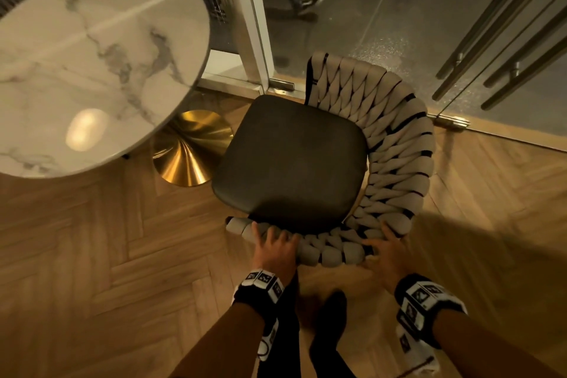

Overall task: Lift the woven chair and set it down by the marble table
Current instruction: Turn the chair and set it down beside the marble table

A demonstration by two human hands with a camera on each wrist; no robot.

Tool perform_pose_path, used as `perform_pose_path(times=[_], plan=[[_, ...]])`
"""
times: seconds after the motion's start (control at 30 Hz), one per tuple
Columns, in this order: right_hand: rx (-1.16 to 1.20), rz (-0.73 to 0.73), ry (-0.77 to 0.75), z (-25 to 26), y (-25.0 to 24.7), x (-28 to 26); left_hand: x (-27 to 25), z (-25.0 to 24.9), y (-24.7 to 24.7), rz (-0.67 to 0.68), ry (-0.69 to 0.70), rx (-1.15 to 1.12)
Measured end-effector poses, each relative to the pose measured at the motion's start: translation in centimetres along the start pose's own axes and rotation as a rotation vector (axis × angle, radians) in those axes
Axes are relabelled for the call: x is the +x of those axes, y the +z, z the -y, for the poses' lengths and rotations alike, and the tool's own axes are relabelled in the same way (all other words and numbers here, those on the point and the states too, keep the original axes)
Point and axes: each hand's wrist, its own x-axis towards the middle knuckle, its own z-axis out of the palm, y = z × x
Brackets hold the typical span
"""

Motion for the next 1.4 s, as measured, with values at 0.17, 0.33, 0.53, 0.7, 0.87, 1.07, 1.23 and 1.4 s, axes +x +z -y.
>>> perform_pose_path(times=[0.17,0.33,0.53,0.7,0.87,1.07,1.23,1.4], plan=[[0.004,-0.011,0.006,1.6,-1.3,2.7,2.7,1.7,-1.0,-0.018,0.007,-0.016],[0.022,-0.046,-0.008,3.8,-2.2,5.0,5.1,3.8,-2.0,-0.036,0.011,-0.028],[-0.011,-0.102,-0.022,5.4,-3.1,8.2,7.9,6.1,-3.3,-0.089,0.027,-0.028],[-0.022,-0.148,-0.019,6.2,-3.5,10.5,9.9,8.0,-4.0,-0.144,0.057,-0.090],[-0.267,-0.118,-0.009,7.2,-2.3,9.7,9.9,12.2,-4.7,-0.157,-0.090,-0.157],[-0.264,-0.119,-0.017,8.5,-3.3,10.3,10.7,15.5,-4.8,-0.139,-0.060,-0.189],[-0.240,-0.149,-0.039,8.6,-3.8,10.6,11.6,15.8,-4.7,-0.153,-0.029,-0.185],[-0.220,-0.170,-0.015,8.3,-4.5,11.6,12.4,15.3,-5.7,-0.152,-0.022,-0.168]])
